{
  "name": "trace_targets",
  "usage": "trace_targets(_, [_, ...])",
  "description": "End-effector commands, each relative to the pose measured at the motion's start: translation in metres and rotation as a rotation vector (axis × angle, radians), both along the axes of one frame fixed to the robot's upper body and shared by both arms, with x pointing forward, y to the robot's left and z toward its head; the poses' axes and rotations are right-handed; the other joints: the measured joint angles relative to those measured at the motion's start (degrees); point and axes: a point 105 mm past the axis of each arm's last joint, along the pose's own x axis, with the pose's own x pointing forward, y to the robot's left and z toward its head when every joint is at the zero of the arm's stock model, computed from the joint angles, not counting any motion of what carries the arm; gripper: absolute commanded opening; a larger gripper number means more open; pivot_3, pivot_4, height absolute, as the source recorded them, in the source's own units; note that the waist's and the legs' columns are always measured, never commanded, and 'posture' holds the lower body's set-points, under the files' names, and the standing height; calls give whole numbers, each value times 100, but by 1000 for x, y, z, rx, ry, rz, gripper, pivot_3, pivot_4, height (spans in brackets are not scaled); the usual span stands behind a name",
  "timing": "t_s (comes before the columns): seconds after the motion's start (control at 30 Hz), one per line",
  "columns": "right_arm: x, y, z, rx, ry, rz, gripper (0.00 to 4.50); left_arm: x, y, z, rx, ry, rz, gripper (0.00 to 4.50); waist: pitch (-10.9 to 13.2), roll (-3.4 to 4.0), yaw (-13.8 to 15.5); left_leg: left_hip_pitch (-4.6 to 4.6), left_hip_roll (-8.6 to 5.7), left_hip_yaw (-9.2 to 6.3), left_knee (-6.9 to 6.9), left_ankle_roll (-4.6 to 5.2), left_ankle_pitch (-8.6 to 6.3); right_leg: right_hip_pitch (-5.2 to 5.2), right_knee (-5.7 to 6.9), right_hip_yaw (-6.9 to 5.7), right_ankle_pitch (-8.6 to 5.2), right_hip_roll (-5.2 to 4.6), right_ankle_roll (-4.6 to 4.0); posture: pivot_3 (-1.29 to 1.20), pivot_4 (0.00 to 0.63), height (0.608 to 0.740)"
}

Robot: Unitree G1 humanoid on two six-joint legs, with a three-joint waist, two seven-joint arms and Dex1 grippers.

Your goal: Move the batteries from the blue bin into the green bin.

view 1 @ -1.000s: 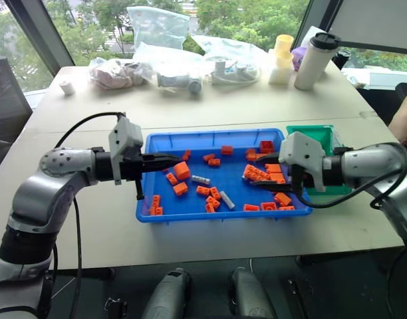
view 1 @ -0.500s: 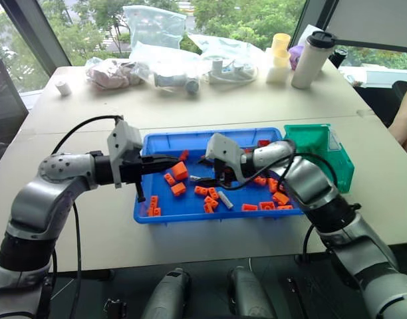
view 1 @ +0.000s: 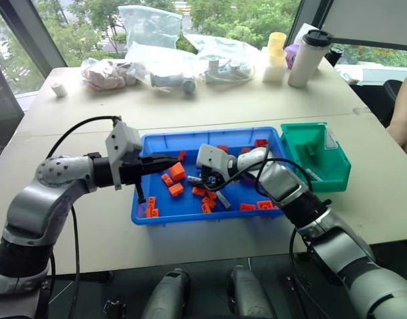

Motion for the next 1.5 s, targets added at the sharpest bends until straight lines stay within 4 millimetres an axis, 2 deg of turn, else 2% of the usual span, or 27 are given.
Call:
trace_targets(0.03, [-2, 6, 10, -18, -42, 45, 1057, -2, -1, 10, -10, -47, -2, 0, 0, 0, 3, 0, 0, 0, 0, 0, 0, 0, 0, 0, 0, 0, 0, 0, 150, 740])
trace_targets(0.1, [-2, 4, 11, -26, -55, 45, 84, -1, -1, 10, -11, -49, -3, 0, 0, 0, 3, 0, 0, 0, 0, 0, 0, 1, 0, 0, 0, 0, 0, 0, 150, 740])
trace_targets(0.17, [0, -3, 20, -23, -81, 26, 36, 0, -2, 9, -11, -50, -8, 0, 0, 0, 4, 0, 0, 0, 0, 0, 0, 0, 0, 0, 0, 1, 0, 0, 150, 740])
trace_targets(0.27, [-2, -19, 53, 63, -129, -26, 36, 2, -5, 10, -16, -50, -20, 0, 0, 1, 29, -2, -1, 0, 0, 0, 0, -1, 0, -1, 0, -1, 0, 0, 150, 740])
trace_targets(0.33, [-2, -40, 77, 107, -179, -97, 36, 2, -7, 9, -18, -50, -29, 0, 1, 1, 38, -3, -2, 0, 1, 2, -1, -1, 0, -1, 0, -1, 0, 0, 150, 740])
trace_targets(0.4, [-3, -73, 104, 159, -217, -212, 36, 3, -9, 9, -22, -47, -37, 0, 1, 1, 53, -5, -2, -3, 1, 3, -2, -1, -1, -3, 0, -2, 0, 0, 150, 740])
trace_targets(0.47, [2, -116, 125, 172, -271, -391, 36, 3, -11, 7, -24, -40, -47, 0, 0, 0, 67, -6, -4, -3, 2, 19, -11, 1, -2, -3, 0, -4, 0, 0, 150, 740])
trace_targets(0.53, [3, -152, 136, 165, -305, -536, 36, 3, -13, 6, -26, -35, -58, 0, 0, 0, 51, -4, -3, -1, 2, 24, -14, 3, -5, -3, 0, -4, 0, 0, 150, 740])
trace_targets(0.6, [0, -189, 136, 118, -326, -655, 36, 4, -15, 5, -28, -32, -68, 0, 0, 0, 44, -2, -1, 0, -2, 24, -14, 3, -4, -3, 0, -4, 0, 0, 150, 740])
trace_targets(0.67, [-6, -211, 129, 76, -316, -718, 36, 6, -17, 4, -30, -30, -80, 0, 0, 1, 43, -2, 0, 1, -7, 24, -14, 2, -4, -2, 0, -8, 0, 0, 150, 740])
trace_targets(0.77, [-14, -235, 105, 5, -258, -775, 36, 8, -20, 3, -30, -30, -98, 0, 0, 1, 27, -1, 0, 10, -8, 25, -14, 2, -4, 2, 0, -13, 0, 0, 150, 740])
trace_targets(0.83, [-18, -241, 89, -23, -218, -782, 36, 10, -22, 3, -30, -31, -107, 0, 0, 1, 20, 2, 3, 14, -8, 25, -14, 3, -2, 7, 0, -12, 0, 0, 150, 740])
trace_targets(0.9, [-20, -244, 81, -2, -180, -792, 36, 12, -23, 4, -29, -34, -113, 0, 0, 2, 19, 2, 4, 14, -8, 25, -14, 3, -2, 7, 0, -11, 0, 0, 150, 740])
trace_targets(0.97, [-22, -248, 78, -7, -175, -800, 1019, 13, -23, 4, -27, -37, -118, 0, 1, 2, 18, 2, 3, 18, -8, 25, -14, 2, -1, 10, 0, -10, 0, 0, 150, 740])
trace_targets(1.0, [-23, -248, 79, -9, -180, -798, 1377, 13, -23, 4, -27, -37, -119, 0, 0, 2, 22, 2, 4, 17, -7, 25, -14, 2, -2, 10, 0, -10, 0, 0, 150, 740])
trace_targets(1.1, [-25, -246, 86, -15, -199, -787, 2880, 13, -23, 4, -26, -38, -121, 0, 0, 2, 34, 2, 3, 16, -7, 25, -13, 3, -2, 9, 0, -5, 0, 0, 150, 740])
trace_targets(1.17, [-27, -241, 99, -41, -241, -747, 3839, 12, -23, 4, -26, -38, -124, 0, 3, 6, 38, 2, 3, 16, -6, 25, -13, 3, -2, 9, 0, -4, 0, 0, 150, 740])
trace_targets(1.2, [-27, -232, 113, -22, -270, -702, 4307, 12, -23, 4, -26, -38, -125, 0, 3, 6, 41, 2, 1, 16, -6, 25, -13, 3, -2, 9, 0, -6, 0, 0, 150, 740])
trace_targets(1.27, [-30, -196, 133, 50, -279, -561, 4307, 11, -24, 3, -24, -37, -128, 0, 3, 7, 19, 2, 2, 16, -4, 25, -14, 4, -4, 8, 0, -5, 0, 0, 150, 740])
trace_targets(1.3, [-32, -178, 136, 71, -263, -488, 4307, 11, -24, 3, -24, -36, -128, 0, 3, 7, 1, 2, 3, 17, -4, 26, -14, 3, -3, 10, 0, -5, 0, 0, 150, 740])
trace_targets(1.4, [-39, -135, 122, 142, -150, -351, 4307, 12, -24, 4, -25, -37, -127, 0, -1, -1, 4, 8, 17, 11, -12, 25, -14, 4, -4, 7, 0, 2, 0, 0, 150, 740])
trace_targets(1.5, [-47, -105, 96, 135, -24, -271, 4307, 12, -24, 4, -26, -39, -123, 0, -2, -3, 54, 4, 15, 1, -10, 24, -13, 7, -5, -1, 0, -2, -1, 0, 150, 740])
